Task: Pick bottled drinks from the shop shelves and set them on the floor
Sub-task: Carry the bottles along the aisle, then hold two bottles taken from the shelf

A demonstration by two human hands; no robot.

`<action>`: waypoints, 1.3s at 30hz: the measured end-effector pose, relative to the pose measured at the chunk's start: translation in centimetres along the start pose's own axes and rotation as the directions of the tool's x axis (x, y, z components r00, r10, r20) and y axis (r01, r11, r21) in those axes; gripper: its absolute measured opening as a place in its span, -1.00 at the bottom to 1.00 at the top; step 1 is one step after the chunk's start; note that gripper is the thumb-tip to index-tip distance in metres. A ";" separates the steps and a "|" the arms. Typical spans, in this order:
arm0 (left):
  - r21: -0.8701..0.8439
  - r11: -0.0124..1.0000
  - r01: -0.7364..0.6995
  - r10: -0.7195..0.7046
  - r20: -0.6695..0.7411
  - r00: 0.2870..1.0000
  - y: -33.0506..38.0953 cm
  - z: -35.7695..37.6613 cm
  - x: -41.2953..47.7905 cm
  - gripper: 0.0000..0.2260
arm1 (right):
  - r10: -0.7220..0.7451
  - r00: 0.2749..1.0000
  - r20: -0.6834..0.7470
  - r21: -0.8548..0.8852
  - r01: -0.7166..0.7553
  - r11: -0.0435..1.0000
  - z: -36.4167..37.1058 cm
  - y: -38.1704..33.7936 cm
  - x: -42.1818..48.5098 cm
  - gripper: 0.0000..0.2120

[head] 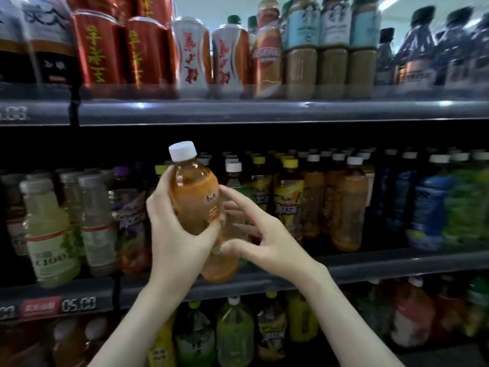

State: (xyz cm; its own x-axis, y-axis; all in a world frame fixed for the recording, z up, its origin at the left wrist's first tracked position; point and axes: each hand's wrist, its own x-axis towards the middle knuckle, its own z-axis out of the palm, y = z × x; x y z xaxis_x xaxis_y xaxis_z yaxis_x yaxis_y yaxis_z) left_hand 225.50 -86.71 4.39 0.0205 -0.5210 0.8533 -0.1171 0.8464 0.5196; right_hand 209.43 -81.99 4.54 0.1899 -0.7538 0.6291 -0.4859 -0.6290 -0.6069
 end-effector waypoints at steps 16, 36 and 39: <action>0.295 0.948 -0.116 0.085 0.115 0.990 1.9 20.0 -2.6 -0.44 | 0.285 0.736 -0.614 -0.025 -0.379 0.925 -13.6 9.4 -9.0 -0.31; 0.346 0.937 0.049 -0.178 0.352 0.919 -2.6 19.9 -3.5 -0.08 | 0.047 0.850 -0.524 -0.619 -0.418 0.665 -9.0 12.3 -6.4 0.05; 0.322 0.947 0.019 -0.153 0.396 0.906 -2.8 20.1 -3.6 -0.06 | 0.002 0.820 -0.573 -0.682 -0.478 0.553 -8.7 12.6 -6.7 0.04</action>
State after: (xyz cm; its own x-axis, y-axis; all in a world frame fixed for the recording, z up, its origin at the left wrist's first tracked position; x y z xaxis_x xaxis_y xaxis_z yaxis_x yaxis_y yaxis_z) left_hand 205.84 -89.42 -1.02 -0.3563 -0.6450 0.6760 -0.4300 0.7555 0.4942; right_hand 194.64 -83.19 -3.13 -0.3341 -0.5098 0.7928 -0.9416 0.1424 -0.3052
